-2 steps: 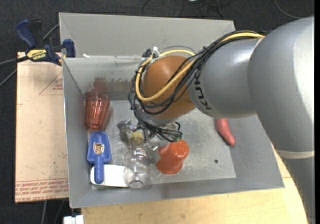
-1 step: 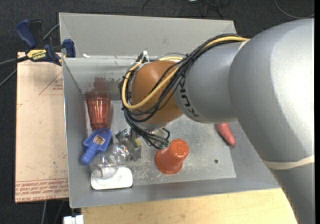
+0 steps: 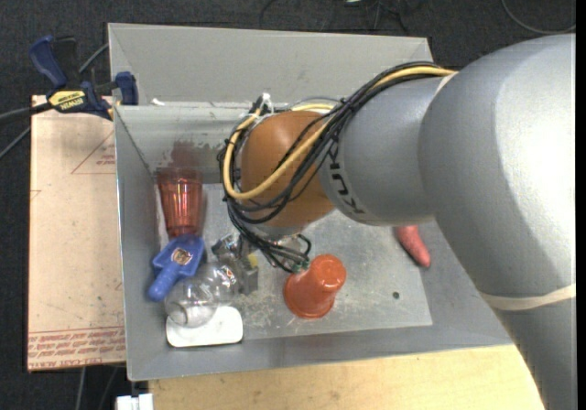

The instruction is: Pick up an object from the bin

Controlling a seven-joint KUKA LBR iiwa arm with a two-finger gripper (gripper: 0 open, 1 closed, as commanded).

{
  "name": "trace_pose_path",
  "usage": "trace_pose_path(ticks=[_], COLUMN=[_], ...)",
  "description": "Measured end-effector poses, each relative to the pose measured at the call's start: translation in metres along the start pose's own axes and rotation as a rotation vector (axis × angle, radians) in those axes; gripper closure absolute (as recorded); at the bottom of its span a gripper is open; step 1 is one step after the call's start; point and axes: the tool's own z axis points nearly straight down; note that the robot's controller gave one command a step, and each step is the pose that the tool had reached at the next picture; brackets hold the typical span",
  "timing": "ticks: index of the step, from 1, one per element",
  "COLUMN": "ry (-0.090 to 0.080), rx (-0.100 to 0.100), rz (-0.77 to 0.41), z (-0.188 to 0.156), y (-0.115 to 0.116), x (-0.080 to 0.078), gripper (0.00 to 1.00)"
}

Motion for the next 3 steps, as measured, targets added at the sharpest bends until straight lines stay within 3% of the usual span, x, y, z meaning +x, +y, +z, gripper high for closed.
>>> trace_pose_path(ticks=[1, 2, 3], ry=[-0.002, -0.002, -0.002], rx=[-0.001, -0.001, -0.001], rz=[0.018, 0.019, -0.001], z=[-0.078, -0.078, -0.175], y=[0.011, 0.011, 0.011], x=[0.023, 0.023, 0.015], gripper=[1.0, 1.0, 1.0])
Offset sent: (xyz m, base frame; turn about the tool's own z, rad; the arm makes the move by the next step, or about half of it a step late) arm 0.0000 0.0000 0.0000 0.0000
